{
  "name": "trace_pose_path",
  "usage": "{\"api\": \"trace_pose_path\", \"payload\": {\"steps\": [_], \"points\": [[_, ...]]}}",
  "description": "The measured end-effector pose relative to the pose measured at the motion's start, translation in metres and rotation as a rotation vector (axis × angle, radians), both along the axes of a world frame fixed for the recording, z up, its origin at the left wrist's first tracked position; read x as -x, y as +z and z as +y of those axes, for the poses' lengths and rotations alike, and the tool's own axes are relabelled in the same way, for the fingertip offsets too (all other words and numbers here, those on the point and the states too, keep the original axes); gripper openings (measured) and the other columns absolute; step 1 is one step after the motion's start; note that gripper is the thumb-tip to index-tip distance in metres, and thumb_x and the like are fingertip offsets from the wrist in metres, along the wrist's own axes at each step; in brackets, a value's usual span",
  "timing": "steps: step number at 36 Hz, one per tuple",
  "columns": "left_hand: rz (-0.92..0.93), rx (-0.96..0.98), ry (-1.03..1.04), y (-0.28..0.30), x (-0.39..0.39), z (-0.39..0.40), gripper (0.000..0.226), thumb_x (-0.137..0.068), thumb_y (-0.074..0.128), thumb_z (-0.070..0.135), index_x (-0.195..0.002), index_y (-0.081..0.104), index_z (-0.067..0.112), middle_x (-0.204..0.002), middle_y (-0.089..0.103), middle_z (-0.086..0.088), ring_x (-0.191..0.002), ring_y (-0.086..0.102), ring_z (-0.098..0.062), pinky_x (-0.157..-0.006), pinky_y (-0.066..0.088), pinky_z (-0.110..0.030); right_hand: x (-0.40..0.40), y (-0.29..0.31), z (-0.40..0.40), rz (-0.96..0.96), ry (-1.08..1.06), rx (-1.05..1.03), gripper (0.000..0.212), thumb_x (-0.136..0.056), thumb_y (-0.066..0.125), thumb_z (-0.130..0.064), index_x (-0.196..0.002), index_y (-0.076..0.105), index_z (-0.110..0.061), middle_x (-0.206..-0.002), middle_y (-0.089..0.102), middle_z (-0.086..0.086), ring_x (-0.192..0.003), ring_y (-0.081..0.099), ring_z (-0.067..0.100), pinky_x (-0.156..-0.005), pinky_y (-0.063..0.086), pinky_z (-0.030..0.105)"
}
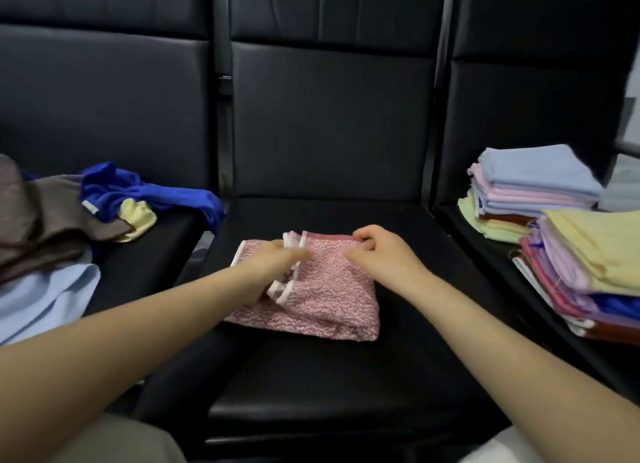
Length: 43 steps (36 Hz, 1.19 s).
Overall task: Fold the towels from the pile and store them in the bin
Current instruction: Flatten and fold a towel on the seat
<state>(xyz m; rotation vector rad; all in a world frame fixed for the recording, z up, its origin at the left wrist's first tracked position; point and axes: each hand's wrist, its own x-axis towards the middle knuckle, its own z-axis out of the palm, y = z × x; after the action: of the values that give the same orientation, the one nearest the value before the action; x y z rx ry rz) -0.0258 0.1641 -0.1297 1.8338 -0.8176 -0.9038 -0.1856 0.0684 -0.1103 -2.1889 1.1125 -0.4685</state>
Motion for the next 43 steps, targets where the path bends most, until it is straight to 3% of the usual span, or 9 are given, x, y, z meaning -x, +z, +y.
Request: {"api": "trace_pose_path", "payload": {"steps": [4,10,16,21,25,30,33,38,43], "points": [[-0.099,0.013,-0.052,-0.001,0.006,0.000,0.019,-0.090,0.067,0.016,-0.106,0.058,0.011,-0.107,0.068,-0.016,-0.095,0.067,-0.029,-0.092,0.053,-0.045,0.012,-0.012,-0.019,0.149,-0.082,-0.107,0.065,-0.088,0.065,-0.041,-0.142,0.042,-0.012,-0.129,0.058,0.008,-0.104,0.061,0.020,-0.084,0.050,0.032],[-0.023,0.137,-0.086,0.014,-0.005,0.005,0.023,-0.095,0.058,0.011,-0.117,0.055,0.008,-0.096,0.062,-0.015,-0.080,0.061,-0.025,-0.070,0.050,-0.037,0.017,-0.018,-0.021,-0.098,-0.028,-0.396,0.036,-0.089,0.067,-0.039,-0.111,0.065,-0.009,-0.091,0.067,0.003,-0.063,0.054,0.010,-0.054,0.041,0.021],[-0.002,0.136,-0.090,0.029,-0.040,0.016,0.024,-0.094,0.059,0.010,-0.118,0.059,0.010,-0.112,0.068,-0.021,-0.106,0.065,-0.039,-0.098,0.049,-0.053,-0.001,-0.012,-0.012,-0.225,-0.020,-0.335,0.029,-0.089,0.066,-0.042,-0.102,0.065,-0.016,-0.081,0.061,-0.001,-0.064,0.053,0.010,-0.055,0.041,0.024],[-0.299,-0.048,-0.025,0.010,-0.072,0.029,0.021,-0.090,0.064,0.017,-0.110,0.059,0.014,-0.110,0.067,-0.007,-0.097,0.064,-0.021,-0.089,0.050,-0.036,-0.017,-0.017,0.002,-0.071,-0.015,-0.256,0.065,-0.085,0.067,-0.052,-0.137,0.045,-0.018,-0.115,0.061,0.003,-0.083,0.056,0.010,-0.058,0.042,0.023],[-0.558,-0.271,-0.012,0.001,-0.082,0.038,0.026,-0.091,0.064,0.030,-0.109,0.057,0.013,-0.112,0.054,0.000,-0.090,0.051,-0.016,-0.075,0.038,-0.027,-0.018,-0.021,0.008,0.088,0.011,-0.250,0.069,-0.086,0.060,-0.061,-0.130,0.053,-0.008,-0.102,0.062,0.002,-0.077,0.055,0.010,-0.057,0.042,0.023],[-0.230,-0.238,0.006,0.006,-0.071,0.041,0.036,-0.085,0.071,0.040,-0.088,0.063,0.006,-0.088,0.054,0.003,-0.070,0.054,-0.010,-0.060,0.043,-0.021,-0.017,-0.023,0.011,0.145,0.020,-0.237,0.057,-0.080,0.060,-0.069,-0.082,0.064,-0.012,-0.082,0.063,-0.002,-0.072,0.057,0.011,-0.061,0.044,0.024],[0.001,-0.254,-0.062,0.007,-0.059,0.041,0.046,-0.078,0.078,0.038,-0.103,0.068,0.000,-0.094,0.074,-0.008,-0.088,0.071,-0.026,-0.079,0.057,-0.032,-0.017,-0.025,0.014,0.124,0.024,-0.283,0.058,-0.075,0.066,-0.069,-0.095,0.068,-0.015,-0.095,0.068,-0.003,-0.087,0.064,0.013,-0.077,0.052,0.028],[0.161,-0.196,-0.061,0.009,-0.030,0.036,0.038,-0.083,0.075,0.030,-0.109,0.064,0.003,-0.093,0.075,-0.011,-0.081,0.072,-0.023,-0.068,0.055,-0.030,-0.009,-0.020,0.019,-0.092,0.086,-0.516,0.038,-0.085,0.071,-0.043,-0.113,0.064,-0.018,-0.096,0.067,-0.007,-0.085,0.063,0.006,-0.063,0.046,0.017],[0.323,-0.062,-0.014,0.011,-0.006,0.023,0.037,-0.086,0.071,0.030,-0.112,0.060,0.006,-0.092,0.074,-0.013,-0.081,0.071,-0.028,-0.083,0.057,-0.041,0.009,-0.007,0.014,-0.478,-0.049,-0.869,0.040,-0.090,0.067,-0.035,-0.120,0.065,-0.008,-0.102,0.073,0.011,-0.092,0.071,0.024,-0.077,0.057,0.033]]}}
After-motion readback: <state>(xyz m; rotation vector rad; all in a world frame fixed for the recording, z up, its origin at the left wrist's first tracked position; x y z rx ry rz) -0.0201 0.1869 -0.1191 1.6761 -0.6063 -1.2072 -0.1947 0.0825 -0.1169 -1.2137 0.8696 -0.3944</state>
